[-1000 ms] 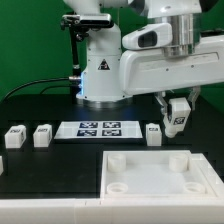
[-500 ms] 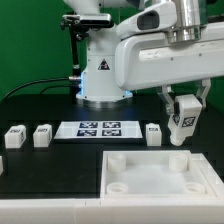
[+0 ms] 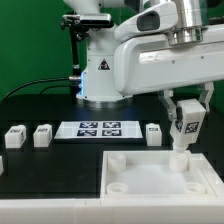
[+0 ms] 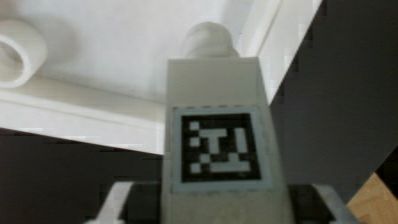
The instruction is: Assemble one leg
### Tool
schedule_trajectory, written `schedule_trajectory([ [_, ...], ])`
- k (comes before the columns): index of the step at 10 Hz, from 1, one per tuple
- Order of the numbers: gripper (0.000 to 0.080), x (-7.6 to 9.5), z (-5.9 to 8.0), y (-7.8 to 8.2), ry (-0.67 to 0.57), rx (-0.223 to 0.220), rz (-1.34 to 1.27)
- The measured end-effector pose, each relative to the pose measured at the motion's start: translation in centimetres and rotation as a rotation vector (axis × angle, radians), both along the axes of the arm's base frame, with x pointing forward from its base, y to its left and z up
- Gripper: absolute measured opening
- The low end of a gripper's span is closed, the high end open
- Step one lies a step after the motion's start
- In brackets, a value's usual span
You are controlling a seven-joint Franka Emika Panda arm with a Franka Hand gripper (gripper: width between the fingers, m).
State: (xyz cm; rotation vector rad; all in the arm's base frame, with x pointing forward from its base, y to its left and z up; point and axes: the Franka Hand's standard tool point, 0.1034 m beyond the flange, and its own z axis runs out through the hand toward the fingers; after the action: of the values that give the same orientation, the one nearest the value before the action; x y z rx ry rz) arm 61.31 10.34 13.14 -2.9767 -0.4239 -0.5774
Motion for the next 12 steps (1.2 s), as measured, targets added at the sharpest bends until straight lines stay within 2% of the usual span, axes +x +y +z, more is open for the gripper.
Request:
schedule_trajectory([
  [1,0.0294,-1.4,-0.7,-0.6,-0.043,0.002,-0.02],
  [2,0.0294,-1.5,-0.8,-0.2,-0.003,0.003,-0.014],
  [3,0.0294,0.1,-0.3,0.0,-0.024,0.01,-0.014],
  [4,0.0294,0.9,-0.5,0.2,-0.03,0.014,-0.016],
  [6,0.0294,1.9,-1.0,0.6,-0.034,0.02,-0.015],
  [10,0.0294,3.7,-2.9,1.9,-0.05,0.033,-0.009],
  [12,0.0294,3.8,-3.0,1.9,-0.061,0.03,-0.005],
])
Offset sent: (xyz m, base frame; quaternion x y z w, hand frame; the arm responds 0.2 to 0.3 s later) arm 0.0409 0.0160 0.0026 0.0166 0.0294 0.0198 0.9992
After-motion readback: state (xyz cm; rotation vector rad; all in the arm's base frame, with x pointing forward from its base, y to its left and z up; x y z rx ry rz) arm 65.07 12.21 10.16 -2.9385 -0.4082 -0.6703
